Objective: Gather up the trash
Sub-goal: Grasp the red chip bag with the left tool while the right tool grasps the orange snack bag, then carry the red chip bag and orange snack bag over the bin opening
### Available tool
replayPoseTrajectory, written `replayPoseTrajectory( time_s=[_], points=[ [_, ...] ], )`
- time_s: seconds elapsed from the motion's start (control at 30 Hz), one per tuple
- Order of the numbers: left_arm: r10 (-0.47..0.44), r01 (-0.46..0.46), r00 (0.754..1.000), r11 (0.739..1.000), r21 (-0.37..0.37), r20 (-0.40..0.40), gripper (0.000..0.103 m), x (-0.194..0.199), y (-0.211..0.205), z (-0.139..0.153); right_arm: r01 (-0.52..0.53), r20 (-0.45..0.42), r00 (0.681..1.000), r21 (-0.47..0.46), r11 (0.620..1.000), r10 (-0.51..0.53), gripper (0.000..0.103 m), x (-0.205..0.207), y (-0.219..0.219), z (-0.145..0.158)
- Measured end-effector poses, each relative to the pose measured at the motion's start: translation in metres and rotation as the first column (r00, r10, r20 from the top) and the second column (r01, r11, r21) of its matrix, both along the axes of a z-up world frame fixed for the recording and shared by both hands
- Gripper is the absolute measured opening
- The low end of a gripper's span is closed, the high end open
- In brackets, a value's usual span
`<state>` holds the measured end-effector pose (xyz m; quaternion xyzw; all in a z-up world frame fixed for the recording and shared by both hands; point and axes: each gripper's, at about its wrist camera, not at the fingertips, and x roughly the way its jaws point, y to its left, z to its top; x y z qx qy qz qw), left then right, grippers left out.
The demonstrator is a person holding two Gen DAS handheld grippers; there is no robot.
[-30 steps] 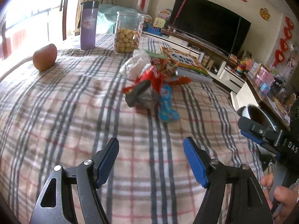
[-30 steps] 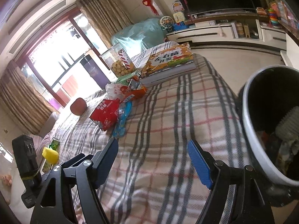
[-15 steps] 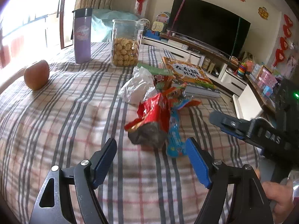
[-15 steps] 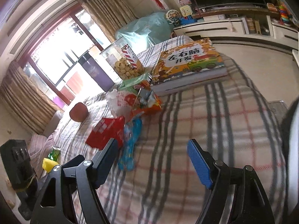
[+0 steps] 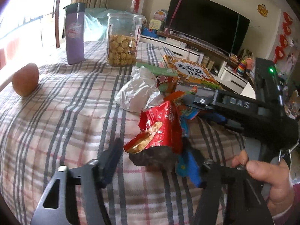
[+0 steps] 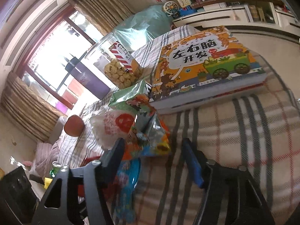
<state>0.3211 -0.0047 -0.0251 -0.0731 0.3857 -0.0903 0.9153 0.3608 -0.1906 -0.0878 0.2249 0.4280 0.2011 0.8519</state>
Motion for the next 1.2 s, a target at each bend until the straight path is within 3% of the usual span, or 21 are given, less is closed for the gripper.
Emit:
replayPoseTrajectory(
  time_s=[0.07,0.13,0.2,0.27,0.53,1.2],
  points=[
    [-0.007,0.007,1.0,1.0,-0.008,-0.006,0.045,0.002,-0.001,-0.003,-0.015,-0.01,1.0,0.007,1.0,0.015,0.041,0.003,0.004,-0.003],
    [-0.013,0.013,1.0,1.0,-0.016,-0.012,0.033,0.004,0.0,-0.006,-0.03,-0.01,1.0,0.001,1.0,0.03,0.037,0.003,0.007,-0.005],
    [-0.015,0.015,1.0,1.0,-0.028,-0.01,0.029,0.005,0.002,-0.007,-0.042,-0.003,0.999,-0.001,0.999,0.041,0.032,0.001,0.009,-0.005],
    [-0.015,0.014,1.0,0.999,-0.031,-0.008,0.023,0.003,0.003,-0.006,-0.049,-0.005,0.999,0.013,0.999,0.049,0.021,-0.002,0.007,-0.005],
    [-0.049,0.049,0.999,0.998,-0.045,0.001,0.013,-0.014,-0.009,-0.002,-0.033,0.026,0.999,0.006,0.999,0.032,0.019,-0.037,-0.013,0.006],
    [-0.208,0.208,0.978,0.975,-0.079,0.007,0.01,-0.057,-0.073,0.007,0.113,0.088,0.99,-0.041,0.993,-0.109,0.019,-0.135,-0.102,0.036]
  ],
)
